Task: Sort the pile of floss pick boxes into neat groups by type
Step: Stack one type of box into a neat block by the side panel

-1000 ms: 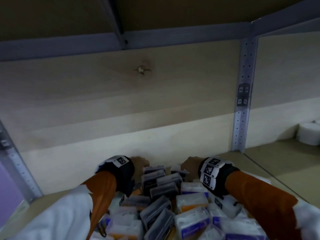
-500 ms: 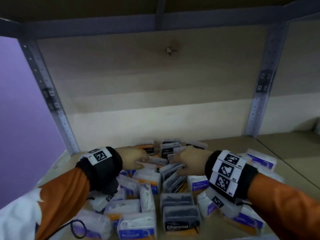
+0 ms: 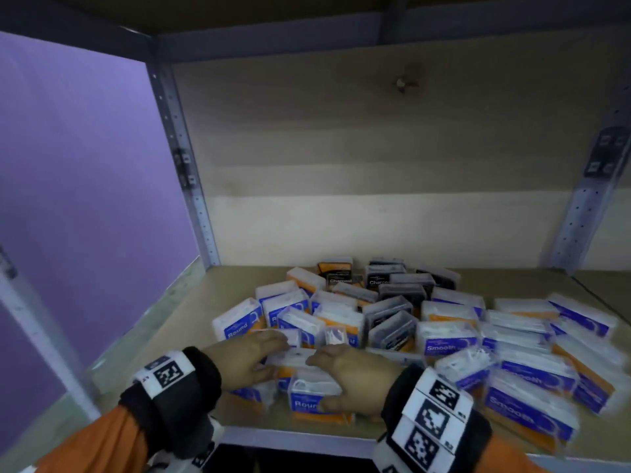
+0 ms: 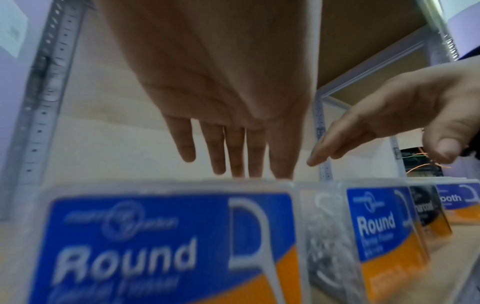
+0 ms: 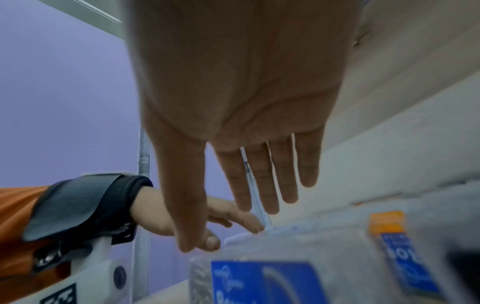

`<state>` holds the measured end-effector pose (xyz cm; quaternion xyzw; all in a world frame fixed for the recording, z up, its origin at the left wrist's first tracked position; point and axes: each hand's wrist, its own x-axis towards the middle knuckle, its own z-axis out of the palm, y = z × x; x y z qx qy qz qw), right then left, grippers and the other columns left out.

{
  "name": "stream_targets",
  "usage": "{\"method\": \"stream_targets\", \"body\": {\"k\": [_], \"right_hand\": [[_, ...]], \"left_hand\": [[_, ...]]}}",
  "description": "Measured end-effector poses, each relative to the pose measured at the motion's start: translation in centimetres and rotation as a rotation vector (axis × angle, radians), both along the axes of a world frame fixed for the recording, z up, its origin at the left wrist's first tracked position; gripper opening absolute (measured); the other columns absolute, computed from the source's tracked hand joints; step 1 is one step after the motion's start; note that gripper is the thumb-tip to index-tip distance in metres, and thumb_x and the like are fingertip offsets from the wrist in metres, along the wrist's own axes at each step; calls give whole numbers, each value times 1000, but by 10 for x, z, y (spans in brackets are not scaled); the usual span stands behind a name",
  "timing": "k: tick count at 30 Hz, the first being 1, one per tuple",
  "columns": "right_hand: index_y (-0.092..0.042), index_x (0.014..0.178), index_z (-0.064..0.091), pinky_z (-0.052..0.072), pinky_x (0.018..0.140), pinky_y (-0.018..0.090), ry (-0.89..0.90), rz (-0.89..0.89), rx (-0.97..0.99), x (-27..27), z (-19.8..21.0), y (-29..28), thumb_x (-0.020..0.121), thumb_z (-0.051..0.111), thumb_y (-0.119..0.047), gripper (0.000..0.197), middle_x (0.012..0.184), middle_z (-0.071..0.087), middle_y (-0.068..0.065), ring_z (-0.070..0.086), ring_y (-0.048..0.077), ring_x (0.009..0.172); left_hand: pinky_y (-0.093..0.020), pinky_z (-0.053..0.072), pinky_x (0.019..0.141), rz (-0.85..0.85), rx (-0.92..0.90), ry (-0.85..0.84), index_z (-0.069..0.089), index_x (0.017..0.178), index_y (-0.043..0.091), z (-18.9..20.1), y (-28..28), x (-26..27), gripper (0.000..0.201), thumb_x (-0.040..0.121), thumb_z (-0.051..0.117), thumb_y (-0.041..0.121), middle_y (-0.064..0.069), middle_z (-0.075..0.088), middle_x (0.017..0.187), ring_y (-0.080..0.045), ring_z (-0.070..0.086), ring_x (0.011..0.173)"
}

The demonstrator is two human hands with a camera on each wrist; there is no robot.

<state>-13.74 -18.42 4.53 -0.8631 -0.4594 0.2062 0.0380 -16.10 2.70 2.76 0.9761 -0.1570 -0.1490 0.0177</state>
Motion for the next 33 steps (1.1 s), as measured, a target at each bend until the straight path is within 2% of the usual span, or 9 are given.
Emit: {"method": "stream_targets", "body": {"k": [1, 2, 5, 8, 10, 16, 25, 33], "right_hand": [[-12, 149, 21, 27, 111, 37, -2, 1, 6, -1, -6, 4, 95, 53, -30, 65, 153, 24, 9, 26, 26, 139], [-12, 150, 19, 23, 113, 36, -10, 2, 14, -3, -12, 8, 95, 53, -30, 68, 155, 20, 9, 22, 25, 141], [-12, 151, 10, 12, 118, 33, -47, -13, 42, -7, -31, 18, 94, 54, -31, 75, 159, 7, 8, 8, 23, 147], [-14, 152, 4, 5, 120, 36, -66, -57, 62, -9, -46, 26, 92, 55, -31, 81, 160, -3, 7, -2, 25, 148], [-14, 152, 0, 2, 120, 37, -97, -77, 61, -10, -54, 28, 91, 55, -32, 84, 160, -7, 7, -5, 25, 148], [-17, 152, -7, -6, 120, 34, -167, -102, 73, -14, -69, 29, 93, 50, -36, 83, 159, -16, 5, -11, 22, 148], [-18, 152, -6, -7, 120, 33, -174, -119, 90, -15, -69, 31, 98, 40, -25, 72, 159, -16, 4, -11, 20, 148], [-19, 152, -8, -8, 120, 32, -168, -122, 88, -13, -70, 31, 99, 39, -26, 71, 159, -18, 5, -13, 20, 148]], "left_hand": [[-14, 16, 113, 10, 5, -15, 27, 148, 20, -4, 0, -5, 80, 83, 18, 66, 6, 17, 157, -5, 20, 143], [-15, 13, 115, 31, 31, -24, 21, 150, 21, -8, 1, -9, 87, 78, 11, 69, 6, 10, 159, -4, 14, 145], [-24, 2, 120, 127, 105, -38, 3, 152, 21, -21, 1, -14, 79, 85, 6, 63, 3, -8, 160, -10, -3, 149], [-29, -5, 120, 210, 105, -33, -7, 152, 19, -29, -1, -16, 61, 100, 15, 45, -1, -15, 159, -18, -11, 148], [-30, -6, 120, 243, 83, -38, -9, 151, 19, -35, -1, -18, 59, 103, 19, 39, -1, -17, 159, -19, -14, 148], [-32, -8, 119, 283, 64, -34, -10, 151, 21, -46, -2, -22, 58, 103, 17, 39, 0, -17, 159, -19, -16, 147], [-34, -6, 120, 308, 67, -66, -7, 151, 25, -49, -3, -22, 57, 103, 18, 41, 3, -14, 159, -17, -14, 148], [-35, -5, 120, 326, 57, -75, -6, 151, 26, -51, -3, -19, 57, 102, 18, 42, 4, -12, 160, -17, -13, 148]]}}
